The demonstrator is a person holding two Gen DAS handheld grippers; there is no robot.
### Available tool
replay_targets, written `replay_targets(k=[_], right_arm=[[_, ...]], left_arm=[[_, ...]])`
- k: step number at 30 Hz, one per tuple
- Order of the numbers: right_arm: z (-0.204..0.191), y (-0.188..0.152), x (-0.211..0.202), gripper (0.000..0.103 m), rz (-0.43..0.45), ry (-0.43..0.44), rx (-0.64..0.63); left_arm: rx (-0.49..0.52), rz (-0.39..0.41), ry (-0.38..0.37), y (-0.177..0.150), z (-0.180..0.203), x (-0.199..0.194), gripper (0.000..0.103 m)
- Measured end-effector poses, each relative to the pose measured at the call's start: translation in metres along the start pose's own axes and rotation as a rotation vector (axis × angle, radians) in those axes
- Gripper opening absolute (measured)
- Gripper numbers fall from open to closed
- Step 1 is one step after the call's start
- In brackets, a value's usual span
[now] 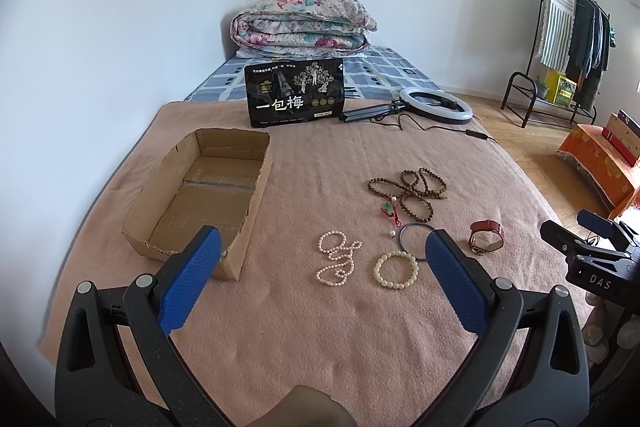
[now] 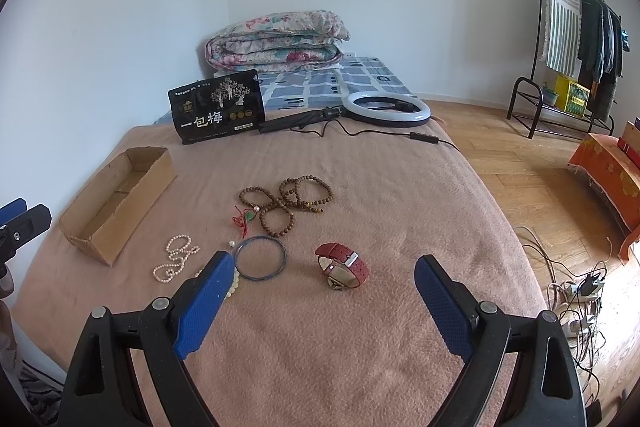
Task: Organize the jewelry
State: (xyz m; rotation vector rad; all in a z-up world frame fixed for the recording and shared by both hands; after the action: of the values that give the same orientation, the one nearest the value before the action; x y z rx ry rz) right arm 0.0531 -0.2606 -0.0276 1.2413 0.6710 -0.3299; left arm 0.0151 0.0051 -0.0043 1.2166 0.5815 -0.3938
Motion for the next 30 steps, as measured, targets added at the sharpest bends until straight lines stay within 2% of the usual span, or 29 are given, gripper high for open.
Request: replay_targets(k=[10, 20, 30], right_arm=[[0.002, -0.002, 0.004, 0.093, -0.018, 0.005, -0.002], [0.005, -0.009, 0.012, 0.093, -0.037, -0.001, -0.013], [0.006, -0.022, 0.038, 0.092, -0.125, 0.043, -0.05]], left_arm=[[-0.006, -0.018, 0.015, 0.008, -0.01, 0.001, 0.103], [-0.011, -0.049, 0.046, -0.008, -0.019, 0.019, 0.103], [-0.02, -0.143, 0.029, -0.025, -0.018, 0.042, 0.103]])
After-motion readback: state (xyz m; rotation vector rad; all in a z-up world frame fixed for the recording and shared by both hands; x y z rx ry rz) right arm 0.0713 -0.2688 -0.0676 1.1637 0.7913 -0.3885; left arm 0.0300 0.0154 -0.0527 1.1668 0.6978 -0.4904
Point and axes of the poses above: each gripper's, at about its wrist camera, not at the fingertips, and x roughly the way its jaws point, z to its right, y to its top, the point moved 2 cm from there along x, roughly the way its jaws point, and after that the axes turned 14 degrees about -x, right-handed, at the moved point
